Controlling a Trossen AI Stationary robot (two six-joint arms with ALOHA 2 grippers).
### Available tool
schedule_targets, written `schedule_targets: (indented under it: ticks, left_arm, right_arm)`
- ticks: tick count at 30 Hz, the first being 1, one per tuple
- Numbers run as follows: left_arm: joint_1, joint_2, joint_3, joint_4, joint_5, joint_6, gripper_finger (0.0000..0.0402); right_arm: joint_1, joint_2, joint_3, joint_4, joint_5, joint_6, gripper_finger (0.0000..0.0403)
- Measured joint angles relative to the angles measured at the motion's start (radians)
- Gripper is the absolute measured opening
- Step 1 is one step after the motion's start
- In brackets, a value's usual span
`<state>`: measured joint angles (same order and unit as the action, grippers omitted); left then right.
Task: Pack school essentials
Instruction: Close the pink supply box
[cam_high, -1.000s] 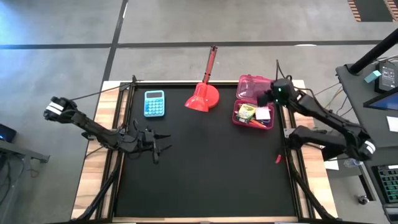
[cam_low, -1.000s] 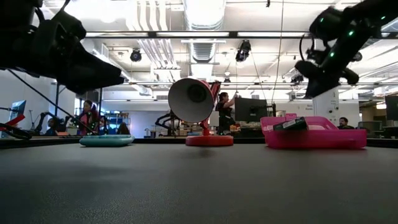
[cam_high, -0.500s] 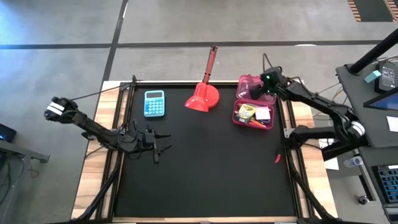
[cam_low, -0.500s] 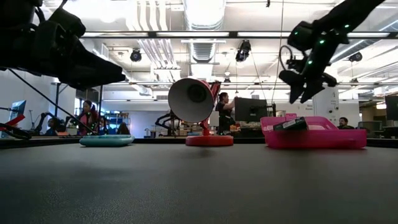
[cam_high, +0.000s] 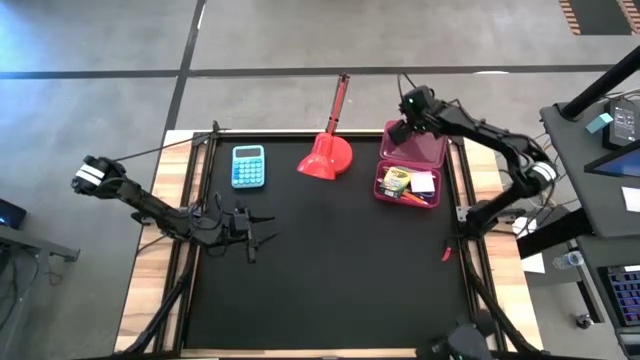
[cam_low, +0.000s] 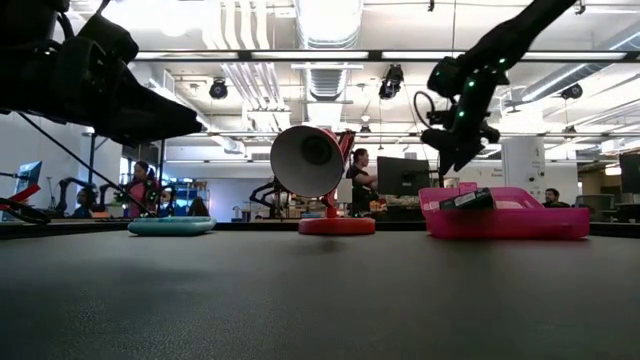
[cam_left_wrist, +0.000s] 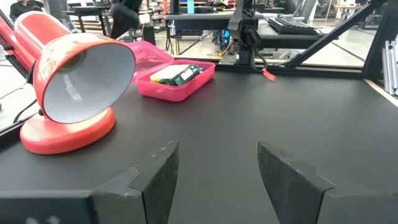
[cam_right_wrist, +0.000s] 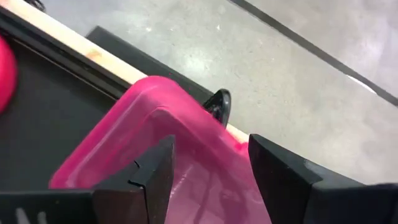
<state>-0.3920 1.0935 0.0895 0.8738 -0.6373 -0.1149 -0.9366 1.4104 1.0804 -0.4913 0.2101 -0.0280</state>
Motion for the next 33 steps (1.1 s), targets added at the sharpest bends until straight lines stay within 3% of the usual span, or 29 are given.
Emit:
schedule_targets:
  ticks: [5,19,27,33]
  left_arm:
    - [0.000,0.000,0.000,-0.001,0.000,0.000,0.0203]
    - [0.000,0.000,-0.001,0.000,0.000,-0.007,0.0203]
    - [0.002,0.009,0.024,0.000,-0.058,-0.009,0.0203]
    - [0.014,0.100,0.076,0.000,-0.059,-0.010,0.0203]
  right_arm:
    - [-0.027,0.109,0.111,-0.109,-0.001,-0.067,0.0194]
    - [-0.073,0.300,0.265,-0.189,-0.026,-0.181,0.0190]
    - [-0.074,0.289,0.286,-0.289,-0.086,-0.189,0.0174]
    - [-0.074,0.239,0.286,-0.403,-0.088,-0.153,0.0162]
